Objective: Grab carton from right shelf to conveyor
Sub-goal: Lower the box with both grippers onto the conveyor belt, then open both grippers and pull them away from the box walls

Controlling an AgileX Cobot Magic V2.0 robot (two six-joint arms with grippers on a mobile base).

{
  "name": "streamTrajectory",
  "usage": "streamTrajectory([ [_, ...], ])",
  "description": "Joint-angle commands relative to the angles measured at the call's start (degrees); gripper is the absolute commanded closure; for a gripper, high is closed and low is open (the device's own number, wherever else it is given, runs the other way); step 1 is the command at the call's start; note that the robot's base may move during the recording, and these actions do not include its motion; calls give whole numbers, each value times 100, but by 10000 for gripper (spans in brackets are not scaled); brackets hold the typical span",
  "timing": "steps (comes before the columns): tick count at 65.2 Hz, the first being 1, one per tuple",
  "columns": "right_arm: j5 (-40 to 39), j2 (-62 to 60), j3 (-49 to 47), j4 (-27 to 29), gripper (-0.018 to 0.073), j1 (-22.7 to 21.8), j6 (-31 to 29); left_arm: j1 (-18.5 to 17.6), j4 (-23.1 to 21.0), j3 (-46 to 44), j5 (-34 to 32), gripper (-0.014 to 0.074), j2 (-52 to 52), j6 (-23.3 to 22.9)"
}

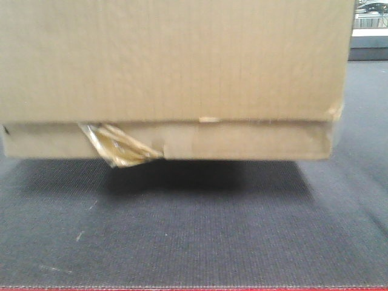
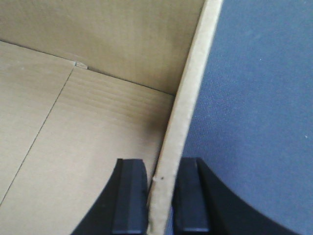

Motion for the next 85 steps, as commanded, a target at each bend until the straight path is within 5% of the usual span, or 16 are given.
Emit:
streamTrajectory([
  [1, -338, -10, -41, -30, 513, -22, -46, 6, 26, -7, -184, 349, 29, 39],
  [8, -323, -22, -41, -30, 215, -22, -46, 6, 62, -7, -184, 91, 29, 39],
  [14, -312, -73, -41, -50, -22, -22, -46, 6, 50, -7, -136, -27, -22, 39],
  [28, -273, -494, -41, -50, 34, -22, -46, -5, -36, -18, -120, 15, -592, 50],
  [40, -31, -1107, -41, -50, 281, -321, -46, 192, -36, 84, -114, 117, -1320, 178],
  [49, 155, -1557, 143, -87, 549, -903, -46, 599, -36, 733, -377, 406, -1972, 374],
  [56, -31, -1923, 674, -87, 631, -1319, -46, 1004, -100, 1557, -728, 636, -2491, 374],
  [70, -618, -2637, 2260, -113, 626, -1648, -46, 1608, -365, 3322, -1782, 594, -3500, 374],
  [85, -1853, -3702, 4364, -113, 626, -1648, -46, 1660, -343, 5181, -2865, 594, -4753, 374],
])
